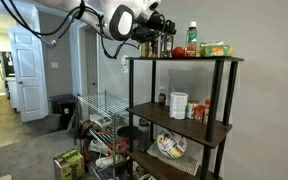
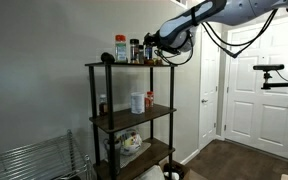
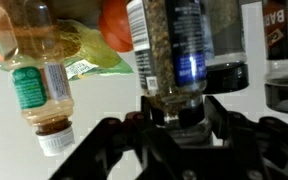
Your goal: Pick up the clear container with a black lid from the second shelf from the top and put it on the top shelf
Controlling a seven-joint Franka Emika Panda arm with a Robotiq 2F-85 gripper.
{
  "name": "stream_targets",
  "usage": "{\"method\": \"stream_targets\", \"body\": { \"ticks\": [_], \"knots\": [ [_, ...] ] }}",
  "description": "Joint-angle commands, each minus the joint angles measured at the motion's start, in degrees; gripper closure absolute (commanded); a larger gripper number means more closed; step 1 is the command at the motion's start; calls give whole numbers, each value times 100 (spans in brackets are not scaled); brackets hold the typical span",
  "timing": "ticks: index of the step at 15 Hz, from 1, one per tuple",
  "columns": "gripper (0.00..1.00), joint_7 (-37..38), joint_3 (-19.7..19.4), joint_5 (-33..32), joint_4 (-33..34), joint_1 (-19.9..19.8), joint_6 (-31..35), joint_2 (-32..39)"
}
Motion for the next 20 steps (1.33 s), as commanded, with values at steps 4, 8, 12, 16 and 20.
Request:
{"method": "stream_targets", "body": {
  "ticks": [4, 8, 12, 16, 20],
  "knots": [
    [69, 416, 25, -125, -59, -183, 55, 51],
    [69, 475, 16, -131, -72, -228, 55, 103],
    [19, 483, 5, -132, -87, -261, 38, 100],
    [2, 484, -4, -130, -103, -278, 60, 93],
    [0, 474, 21, -136, -190, -247, 39, -5]
  ]
}}
